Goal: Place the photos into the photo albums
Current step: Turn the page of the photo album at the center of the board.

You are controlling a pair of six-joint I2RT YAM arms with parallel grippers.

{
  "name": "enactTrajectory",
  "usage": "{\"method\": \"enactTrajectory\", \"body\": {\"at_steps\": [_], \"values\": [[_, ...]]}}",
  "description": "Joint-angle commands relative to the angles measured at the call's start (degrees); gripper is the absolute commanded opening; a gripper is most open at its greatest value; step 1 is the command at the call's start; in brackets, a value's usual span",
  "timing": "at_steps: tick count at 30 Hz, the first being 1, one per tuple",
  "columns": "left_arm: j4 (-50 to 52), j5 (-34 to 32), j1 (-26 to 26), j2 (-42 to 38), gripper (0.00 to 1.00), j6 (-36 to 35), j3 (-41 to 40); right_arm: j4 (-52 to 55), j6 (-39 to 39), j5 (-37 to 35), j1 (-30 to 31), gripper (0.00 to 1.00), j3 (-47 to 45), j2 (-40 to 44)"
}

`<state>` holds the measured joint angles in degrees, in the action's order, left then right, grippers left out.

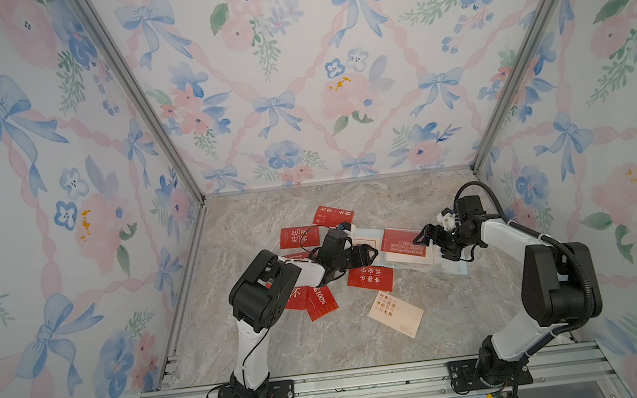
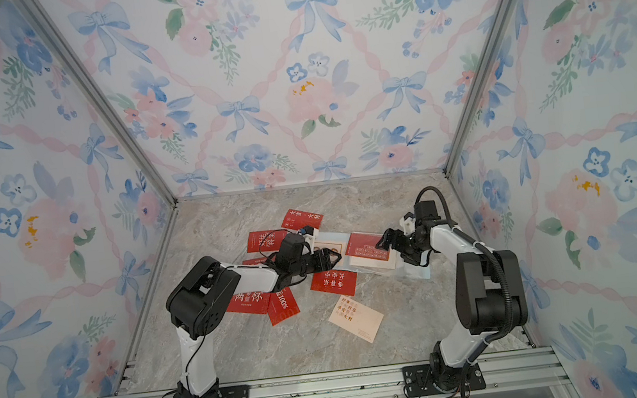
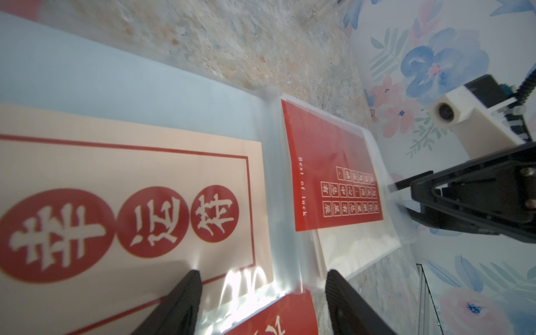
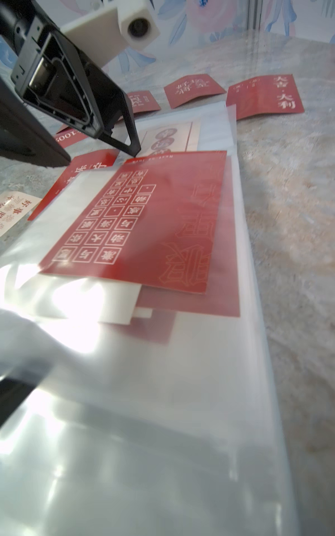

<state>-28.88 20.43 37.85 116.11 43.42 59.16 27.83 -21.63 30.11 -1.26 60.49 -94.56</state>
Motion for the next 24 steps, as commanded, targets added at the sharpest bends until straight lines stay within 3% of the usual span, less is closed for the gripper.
{"method": "enactTrajectory", "body": {"at_steps": [1, 17, 24], "values": [[0.71, 0.54, 0.46, 2.07, 0.71, 0.36, 0.52, -0.05, -0.39, 3.84, 1.76, 0.93, 4.87, -2.72], [0.72, 1.35, 0.17, 0.63, 0.71, 0.46, 1.27, 3.71, -2.44, 3.96, 12.4, 0.93, 17.67, -4.37], [0.71, 1.89, -2.42, -3.2, 0.71, 0.77, -1.37, 2.86, -5.14, 2.98, 17.18, 0.93, 23.09, -8.48]]}}
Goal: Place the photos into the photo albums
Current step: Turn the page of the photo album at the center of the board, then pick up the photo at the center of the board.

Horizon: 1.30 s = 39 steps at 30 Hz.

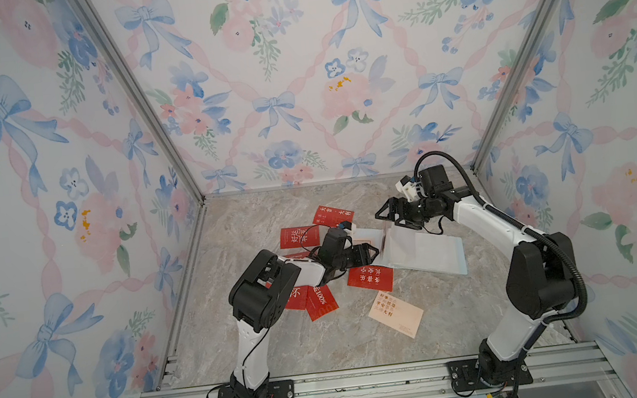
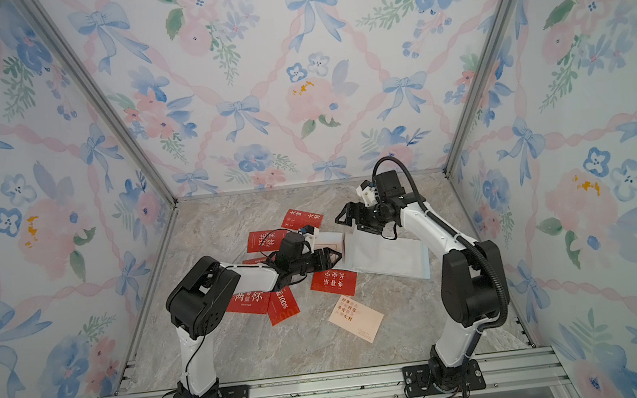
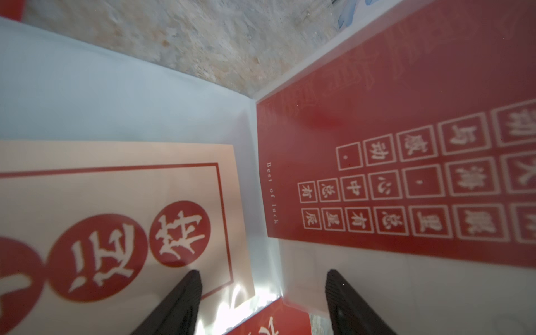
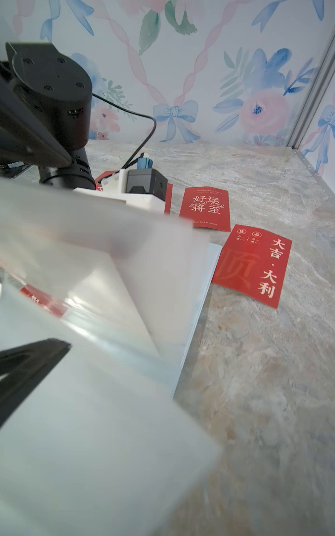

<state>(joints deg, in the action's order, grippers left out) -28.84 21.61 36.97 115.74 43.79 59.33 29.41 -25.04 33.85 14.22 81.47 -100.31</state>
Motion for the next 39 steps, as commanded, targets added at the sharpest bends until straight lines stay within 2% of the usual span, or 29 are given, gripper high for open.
{"method": "enactTrajectory", "body": {"at_steps": [1, 11, 15, 20, 31, 35, 39], "values": [[0.7, 0.59, -2.37, -4.08, 0.71, 0.43, -2.65, 0.96, -2.18, -0.67, 2.41, 0.93, 2.95, -3.53], [0.76, -4.03, -14.19, -25.71, 0.71, 2.71, -19.66, -0.04, -3.11, -1.31, 5.84, 0.93, 7.62, -9.63], [1.11, -3.18, -15.45, -29.86, 0.71, 2.45, -22.27, 0.61, -2.63, -2.1, 4.72, 0.93, 6.92, -8.91], [1.32, -2.3, -14.14, -28.61, 0.71, 2.21, -20.66, 0.43, -2.05, -3.3, 1.26, 0.93, 1.5, -4.38], [2.05, 0.34, -7.43, -15.51, 0.72, 1.86, -10.85, 3.51, 3.31, -6.63, -6.37, 0.93, -17.53, 9.19], [2.2, 0.58, -6.79, -13.18, 0.69, 4.12, -10.71, 2.95, 3.42, -6.71, -10.43, 0.93, -22.0, 12.26], [2.22, -0.75, -6.85, -14.55, 0.69, 4.58, -12.84, 3.04, 3.77, -6.49, -12.03, 0.93, -23.46, 14.44]]}}
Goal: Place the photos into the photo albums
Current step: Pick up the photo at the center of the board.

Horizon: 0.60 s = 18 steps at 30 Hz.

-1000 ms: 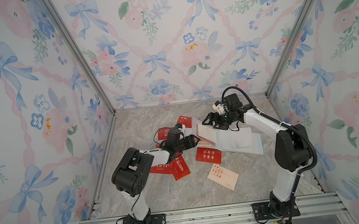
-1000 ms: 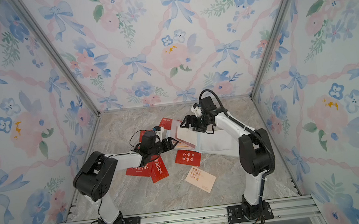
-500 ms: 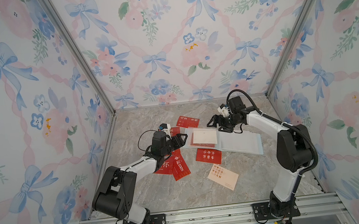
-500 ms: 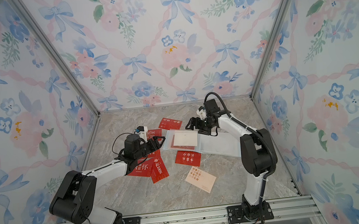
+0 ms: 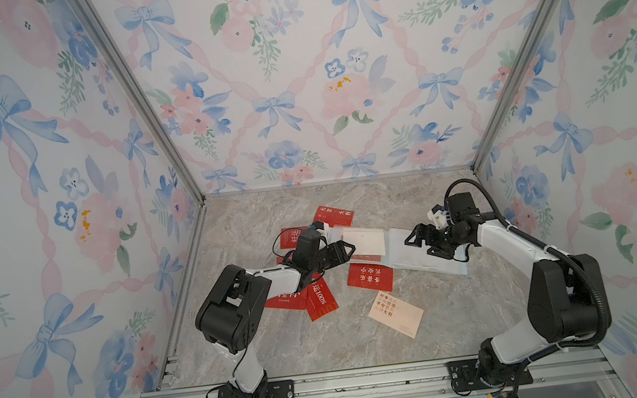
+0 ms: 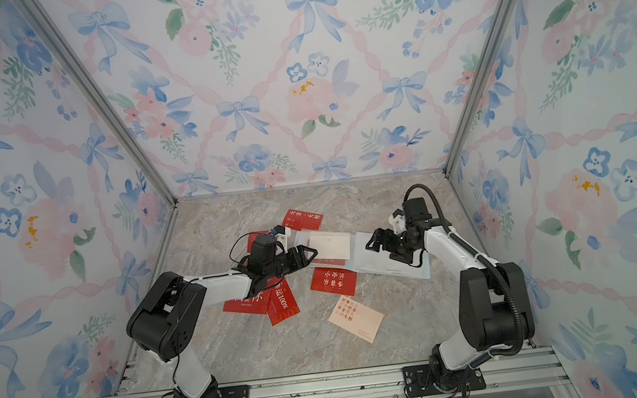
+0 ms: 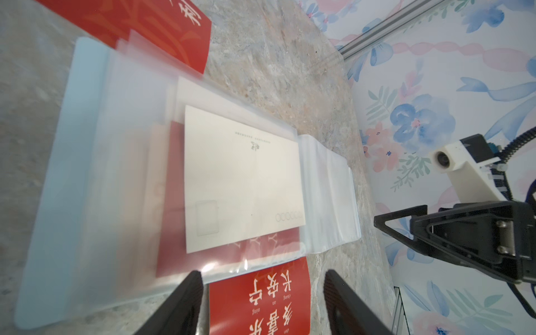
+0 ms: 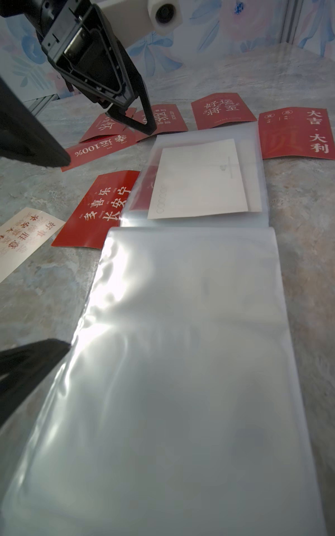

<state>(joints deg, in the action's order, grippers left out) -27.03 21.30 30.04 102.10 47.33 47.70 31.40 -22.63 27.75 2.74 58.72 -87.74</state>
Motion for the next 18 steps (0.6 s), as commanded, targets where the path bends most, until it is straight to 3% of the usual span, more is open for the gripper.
{"method": "enactTrajectory", "body": {"at_steps": [1, 10, 15, 18], "values": [[0.46, -0.32, -0.15, -1.6, 0.69, 1.77, -1.83, 1.26, 1.42, -0.4, -0.46, 0.93, -0.74, 2.24], [3.21, 5.52, 1.12, -8.95, 0.68, 4.52, -6.72, 7.82, 2.07, -4.09, 5.06, 0.93, -2.49, 6.45], [12.96, 4.58, 5.65, -14.07, 0.69, -0.97, -7.92, 9.35, -3.06, -4.97, 11.3, 0.93, -9.46, 12.59], [13.52, 6.85, 8.54, -14.41, 0.7, -2.16, -10.9, 7.73, -8.86, -5.64, 15.41, 0.93, -15.37, 17.13]]}}
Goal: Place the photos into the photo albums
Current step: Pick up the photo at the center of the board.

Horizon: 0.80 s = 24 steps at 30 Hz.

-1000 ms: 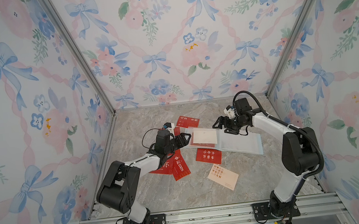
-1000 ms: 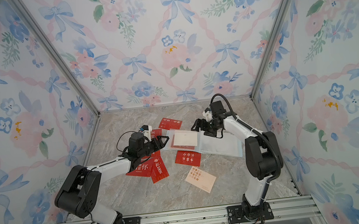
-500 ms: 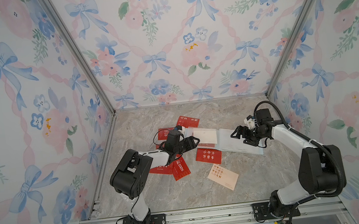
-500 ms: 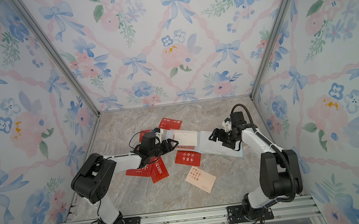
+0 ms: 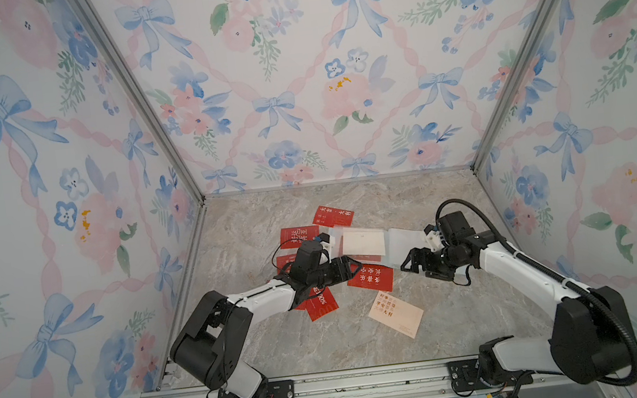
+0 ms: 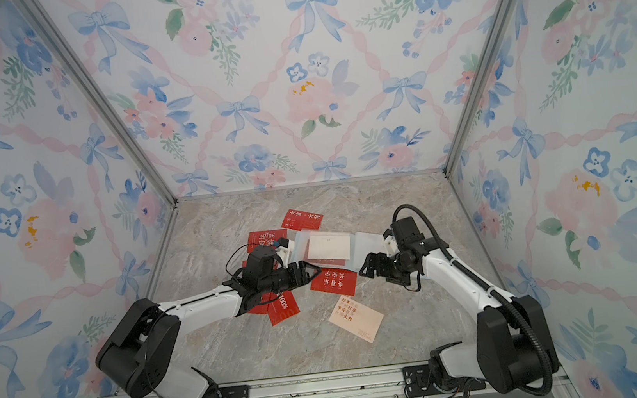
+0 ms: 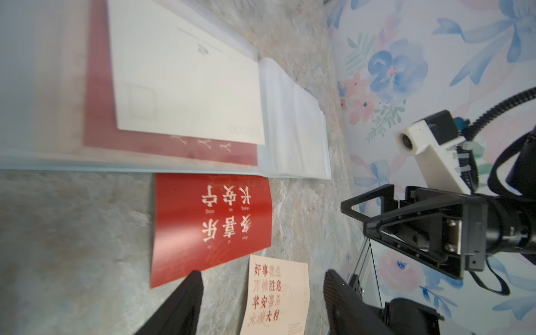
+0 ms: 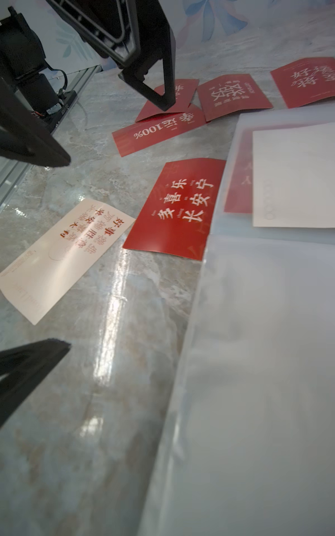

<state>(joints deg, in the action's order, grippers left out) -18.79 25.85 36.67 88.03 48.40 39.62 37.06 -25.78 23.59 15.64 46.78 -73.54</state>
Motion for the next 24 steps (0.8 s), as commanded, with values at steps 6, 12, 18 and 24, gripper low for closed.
{"method": "enactTrajectory", "body": {"at_steps": [6, 12, 18, 24], "values": [[5.26, 2.52, 6.84, 1.79, 0.71, -5.64, -4.75, 0.63, -16.48, -4.09, 9.51, 0.93, -11.7, 10.61], [5.26, 2.48, 8.5, 3.94, 0.72, -7.51, -2.81, 2.1, -19.34, -4.63, 12.91, 0.93, -15.95, 15.39], [5.25, 1.07, 8.77, 5.95, 0.71, -10.97, -1.9, 0.56, -21.31, -3.95, 13.3, 0.94, -19.3, 17.26], [5.3, 2.16, 9.99, 9.75, 0.71, -12.35, 2.04, -5.19, -23.71, -4.47, 15.85, 0.94, -20.19, 13.74]]}}
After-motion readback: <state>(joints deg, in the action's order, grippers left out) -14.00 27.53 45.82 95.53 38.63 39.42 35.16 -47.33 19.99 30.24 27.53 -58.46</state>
